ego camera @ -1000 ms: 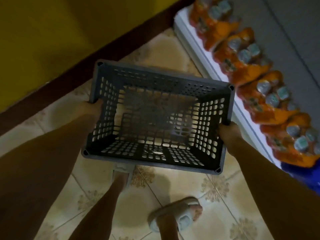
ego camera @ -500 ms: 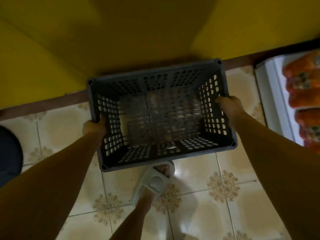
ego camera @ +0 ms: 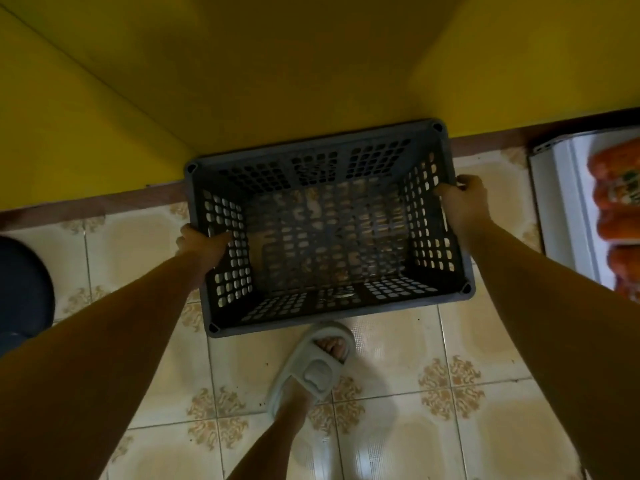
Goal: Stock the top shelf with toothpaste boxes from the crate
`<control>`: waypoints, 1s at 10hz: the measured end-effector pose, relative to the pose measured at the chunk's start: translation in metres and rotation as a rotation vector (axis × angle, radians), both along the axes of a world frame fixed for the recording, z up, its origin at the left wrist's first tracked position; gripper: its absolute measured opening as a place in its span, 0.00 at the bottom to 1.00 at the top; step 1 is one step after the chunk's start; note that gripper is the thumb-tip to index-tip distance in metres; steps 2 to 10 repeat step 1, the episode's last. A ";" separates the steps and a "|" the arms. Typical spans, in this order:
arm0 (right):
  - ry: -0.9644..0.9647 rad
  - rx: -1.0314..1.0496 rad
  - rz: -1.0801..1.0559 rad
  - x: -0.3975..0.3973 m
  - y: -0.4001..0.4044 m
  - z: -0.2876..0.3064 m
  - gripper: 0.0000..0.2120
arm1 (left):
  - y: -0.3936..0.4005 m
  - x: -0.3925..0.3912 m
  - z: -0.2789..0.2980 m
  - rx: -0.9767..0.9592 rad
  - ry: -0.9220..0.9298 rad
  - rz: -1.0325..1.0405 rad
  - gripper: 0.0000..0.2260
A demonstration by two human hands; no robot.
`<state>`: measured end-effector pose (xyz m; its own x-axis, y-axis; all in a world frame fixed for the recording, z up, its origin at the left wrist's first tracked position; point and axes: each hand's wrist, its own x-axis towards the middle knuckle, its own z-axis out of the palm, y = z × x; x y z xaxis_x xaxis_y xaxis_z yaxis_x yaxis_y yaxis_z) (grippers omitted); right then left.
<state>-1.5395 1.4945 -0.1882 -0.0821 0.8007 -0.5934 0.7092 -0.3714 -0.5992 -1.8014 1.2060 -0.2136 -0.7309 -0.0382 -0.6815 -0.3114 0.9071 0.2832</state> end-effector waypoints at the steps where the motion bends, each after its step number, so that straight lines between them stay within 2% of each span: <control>1: -0.070 0.113 0.115 0.002 -0.004 0.012 0.30 | 0.018 0.012 0.018 -0.108 0.139 -0.128 0.36; 10: -0.070 0.113 0.115 0.002 -0.004 0.012 0.30 | 0.018 0.012 0.018 -0.108 0.139 -0.128 0.36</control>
